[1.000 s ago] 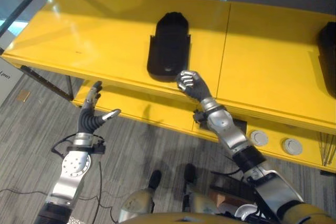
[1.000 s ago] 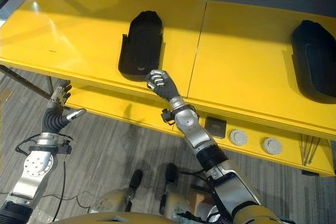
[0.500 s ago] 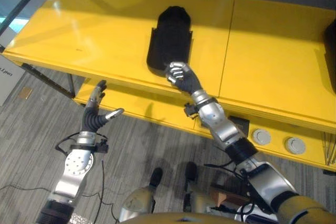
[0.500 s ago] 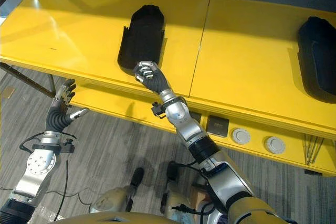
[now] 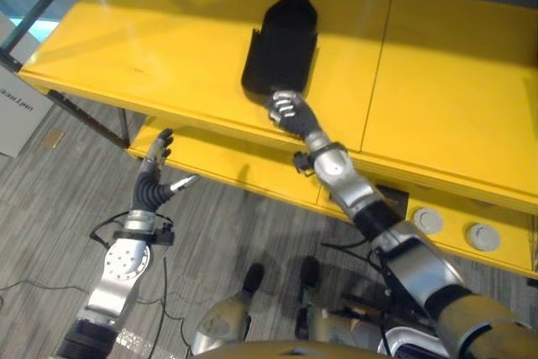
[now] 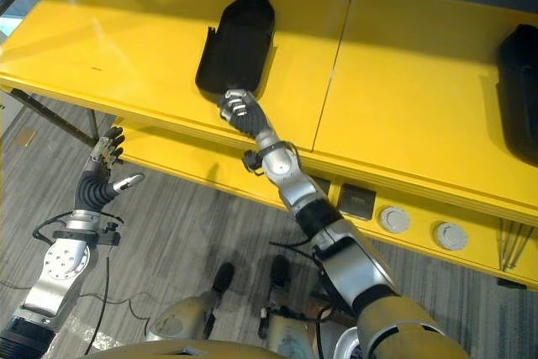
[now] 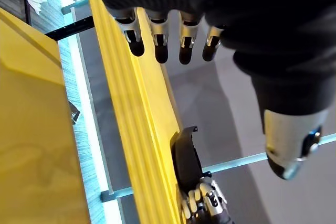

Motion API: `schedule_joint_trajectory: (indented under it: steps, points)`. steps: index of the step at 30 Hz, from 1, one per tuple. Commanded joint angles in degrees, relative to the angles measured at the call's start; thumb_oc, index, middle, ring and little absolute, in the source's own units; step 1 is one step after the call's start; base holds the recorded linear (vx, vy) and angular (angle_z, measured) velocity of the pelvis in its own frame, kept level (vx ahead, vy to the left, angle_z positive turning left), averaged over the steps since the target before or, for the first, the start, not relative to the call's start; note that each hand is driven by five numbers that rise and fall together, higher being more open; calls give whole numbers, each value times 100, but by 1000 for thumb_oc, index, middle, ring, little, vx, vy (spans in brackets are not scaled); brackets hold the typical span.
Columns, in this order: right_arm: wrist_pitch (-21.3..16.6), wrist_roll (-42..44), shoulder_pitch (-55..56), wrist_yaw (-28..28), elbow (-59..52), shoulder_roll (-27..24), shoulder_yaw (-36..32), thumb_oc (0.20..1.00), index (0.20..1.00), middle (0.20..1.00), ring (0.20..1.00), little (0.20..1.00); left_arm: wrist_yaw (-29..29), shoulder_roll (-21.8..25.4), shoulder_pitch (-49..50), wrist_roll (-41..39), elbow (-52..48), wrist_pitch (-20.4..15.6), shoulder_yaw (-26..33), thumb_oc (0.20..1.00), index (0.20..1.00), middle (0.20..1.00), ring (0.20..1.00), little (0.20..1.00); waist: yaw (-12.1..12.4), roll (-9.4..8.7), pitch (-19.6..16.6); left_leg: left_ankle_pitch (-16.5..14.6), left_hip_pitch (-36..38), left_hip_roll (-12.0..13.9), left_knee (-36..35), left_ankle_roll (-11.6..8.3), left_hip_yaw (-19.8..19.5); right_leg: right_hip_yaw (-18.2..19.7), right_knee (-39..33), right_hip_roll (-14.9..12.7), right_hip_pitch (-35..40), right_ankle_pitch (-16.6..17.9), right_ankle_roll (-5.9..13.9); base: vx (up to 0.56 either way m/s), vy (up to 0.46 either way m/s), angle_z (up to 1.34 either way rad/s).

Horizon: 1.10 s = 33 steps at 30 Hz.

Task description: Move parts from the plastic box to the shelf.

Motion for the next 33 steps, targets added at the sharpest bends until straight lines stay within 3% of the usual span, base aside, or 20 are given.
schedule_joint_trajectory:
  steps: [1,6,12,16,19,20,21,22,25,26,28,29,31,32,33]
  points:
    - [-76,78,-440,-200,249,-54,13,200,200,200,200,200,54,299,-211,-101,-228,-287,-127,1000,1000,1000,1000,1000,63,-43,-135,-224,-283,-160,-34,76,-105,327,-5,-110,847,-1221,323,-3,1,12]
    - [-52,328,-746,-246,770,-189,-100,200,200,200,200,200,52,322,-415,-75,-126,-281,-283,1000,1000,1000,1000,1000,148,-9,-81,-177,-409,-204,-34,78,-176,302,-18,-108,758,-1204,338,-23,0,11]
    - [-101,448,-595,-229,427,-186,-173,200,200,200,200,200,119,211,-546,-35,-47,-261,-321,1000,1000,1000,1000,1000,110,-22,-65,-177,-429,-209,-34,85,-146,350,-22,-100,734,-1197,336,-2,1,1]
    - [-230,415,469,-57,-1088,-19,-185,200,200,200,200,200,189,103,-452,85,-55,-192,-188,1000,1000,1000,1000,1000,-75,-98,-60,-238,-336,-184,-34,116,-56,454,-14,-100,789,-1196,331,0,0,0]
    - [-479,530,1553,320,-2663,-157,-311,200,200,200,200,200,242,75,-324,200,-102,-167,25,1000,1000,1000,1000,1000,-299,-208,-94,-312,-234,-143,-34,139,42,538,5,-111,832,-1201,347,6,12,-5]
    - [-642,841,2281,631,-3575,-275,-521,275,275,275,275,275,269,81,-206,282,-162,-171,152,1000,1000,1000,1000,1000,-467,-301,-141,-406,-93,-99,-34,160,135,602,24,-114,911,-1236,358,9,28,-29]
    - [-616,849,2325,643,-3622,-288,-539,498,498,498,498,498,269,81,-192,283,-170,-169,141,1000,1000,1000,1000,1000,-459,-300,-158,-382,-107,-104,-34,161,135,602,15,-119,902,-1214,364,24,35,-35]
    - [-673,1115,2691,821,-3955,-292,-635,1000,1000,1000,1000,1000,267,91,-125,317,-222,-170,209,1000,1000,1000,1000,1000,-558,-356,-200,-410,-45,-75,-34,172,213,640,21,-126,933,-1211,376,13,32,-36]
    - [-663,1460,3614,1207,-4614,-464,-979,1000,1000,1000,1000,1000,267,201,9,538,-332,-137,410,1000,1000,1000,1000,1000,-892,-478,-349,-545,186,2,-34,209,505,794,87,-149,1031,-1208,428,31,63,-36]
    - [-659,1460,3621,1208,-4620,-465,-982,1000,1000,1000,1000,1000,267,201,10,539,-333,-136,407,1000,1000,1000,1000,1000,-884,-478,-347,-547,191,3,-34,209,511,800,86,-148,1035,-1207,428,27,112,-40]
    - [-633,1507,4565,1488,-5040,-732,-1576,1000,1000,1000,1000,1000,103,223,87,779,-506,-153,464,1000,1000,1000,1000,1000,-1273,-569,-531,-632,434,28,-34,256,802,984,191,-194,1107,-1176,481,43,122,-46]
    - [-622,1509,4590,1490,-5057,-736,-1583,1000,1000,1000,1000,1000,102,221,96,778,-506,-153,455,1000,1000,1000,1000,1000,-1258,-564,-543,-693,471,34,-34,261,810,991,179,-190,1145,-1218,479,43,121,-42]
    - [-531,1755,5369,1791,-5141,-776,-2005,1000,1000,1000,1000,1000,-101,245,126,930,-646,-121,416,1000,1000,1000,1000,1000,-1663,-596,-693,-829,727,50,-34,310,1146,1279,284,-207,1186,-1200,549,75,127,-51]
    - [-524,1768,5391,1803,-5156,-779,-2017,1000,1000,1000,1000,1000,-101,244,130,930,-642,-124,408,1000,1000,1000,1000,1000,-1638,-597,-692,-838,743,52,-34,312,1166,1299,290,-205,1192,-1205,551,61,136,-101]
    - [-466,1817,5741,1889,-5219,-797,-2234,1000,1000,1000,1000,1000,-209,216,138,924,-680,-125,351,1000,1000,1000,1000,1000,-1898,-598,-710,-920,891,61,-28,365,1500,1655,496,-138,1092,-1182,607,15,89,-78]
